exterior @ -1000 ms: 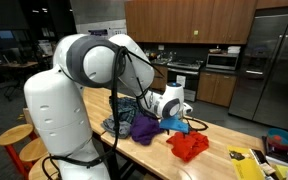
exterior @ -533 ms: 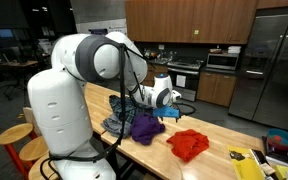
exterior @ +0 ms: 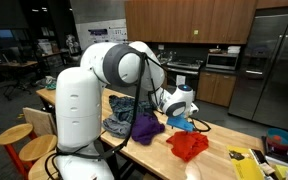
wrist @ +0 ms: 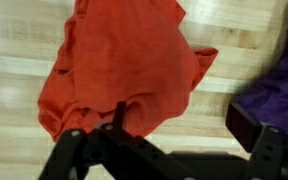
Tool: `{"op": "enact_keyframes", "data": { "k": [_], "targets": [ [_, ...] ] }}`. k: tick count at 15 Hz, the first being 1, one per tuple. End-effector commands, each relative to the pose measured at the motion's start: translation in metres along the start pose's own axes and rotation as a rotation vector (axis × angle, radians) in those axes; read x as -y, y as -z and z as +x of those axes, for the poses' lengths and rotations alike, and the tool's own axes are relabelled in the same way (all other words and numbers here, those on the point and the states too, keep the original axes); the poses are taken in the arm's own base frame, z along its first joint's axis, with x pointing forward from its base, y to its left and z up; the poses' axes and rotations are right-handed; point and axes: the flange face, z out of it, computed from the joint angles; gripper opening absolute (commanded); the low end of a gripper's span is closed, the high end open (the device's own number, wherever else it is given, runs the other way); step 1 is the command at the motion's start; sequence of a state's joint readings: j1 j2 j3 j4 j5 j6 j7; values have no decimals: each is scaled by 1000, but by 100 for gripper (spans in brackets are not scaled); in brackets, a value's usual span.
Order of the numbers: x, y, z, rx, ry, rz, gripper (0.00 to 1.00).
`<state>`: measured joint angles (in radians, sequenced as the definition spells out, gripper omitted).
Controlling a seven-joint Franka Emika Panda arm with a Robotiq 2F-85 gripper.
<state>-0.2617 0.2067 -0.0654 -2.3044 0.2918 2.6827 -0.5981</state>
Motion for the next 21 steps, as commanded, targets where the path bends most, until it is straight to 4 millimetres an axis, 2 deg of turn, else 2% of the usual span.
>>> {"op": "enact_keyframes", "data": {
  "k": [1, 4, 10, 11, 21],
  "targets": [
    [-31, -9, 13, 5, -57, 51, 100],
    [-42, -14, 22, 22, -93, 63, 100],
    [-29, -16, 40, 38, -105, 70, 100],
    [-32, -19, 33, 30, -89, 61, 100],
    [-31, -21, 32, 35, -91, 63, 100]
  ]
}}
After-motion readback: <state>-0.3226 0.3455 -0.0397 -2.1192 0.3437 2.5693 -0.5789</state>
